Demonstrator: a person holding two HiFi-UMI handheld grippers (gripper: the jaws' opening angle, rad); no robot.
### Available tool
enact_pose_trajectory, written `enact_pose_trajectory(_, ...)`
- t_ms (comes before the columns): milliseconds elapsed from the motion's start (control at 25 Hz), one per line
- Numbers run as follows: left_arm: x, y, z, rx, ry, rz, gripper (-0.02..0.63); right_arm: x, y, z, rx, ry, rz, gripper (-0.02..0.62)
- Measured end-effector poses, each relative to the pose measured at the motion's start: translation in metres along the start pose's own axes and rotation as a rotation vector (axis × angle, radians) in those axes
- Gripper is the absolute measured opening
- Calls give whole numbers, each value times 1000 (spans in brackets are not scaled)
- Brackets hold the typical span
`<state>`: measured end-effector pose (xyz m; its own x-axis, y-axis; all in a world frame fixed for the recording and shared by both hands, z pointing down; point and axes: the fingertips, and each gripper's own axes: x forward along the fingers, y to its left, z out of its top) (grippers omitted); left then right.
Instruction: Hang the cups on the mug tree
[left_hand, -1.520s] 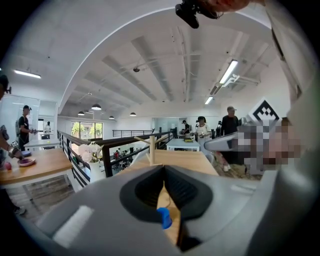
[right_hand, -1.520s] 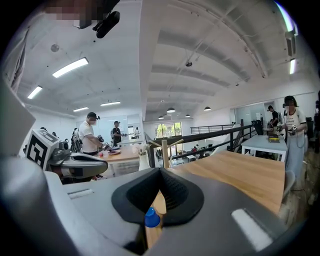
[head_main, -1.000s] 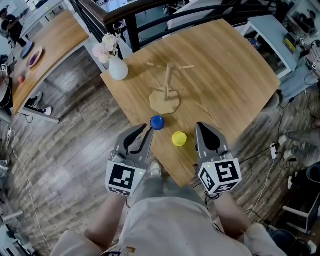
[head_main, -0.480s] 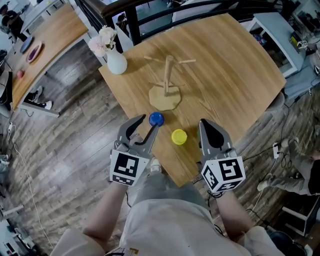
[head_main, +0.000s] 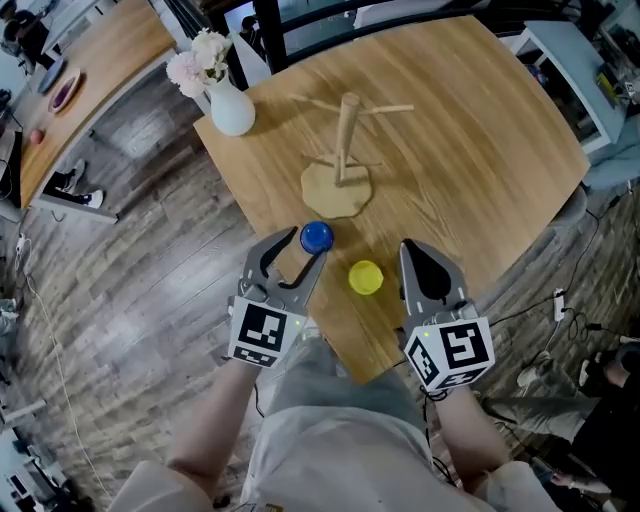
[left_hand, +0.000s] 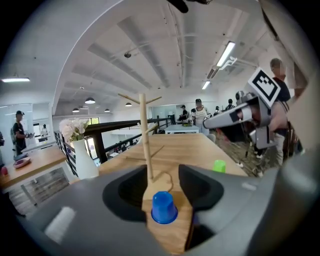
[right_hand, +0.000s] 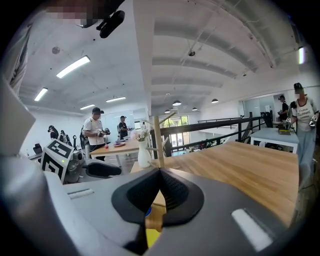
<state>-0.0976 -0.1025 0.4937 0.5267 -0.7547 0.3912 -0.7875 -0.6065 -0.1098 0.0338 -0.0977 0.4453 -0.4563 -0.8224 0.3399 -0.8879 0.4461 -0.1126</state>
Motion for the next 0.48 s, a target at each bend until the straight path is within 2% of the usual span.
enact_pose_trajectory(480,44,2,-70,5,60,-22,219,36,-11,-64,7,45,10,-2)
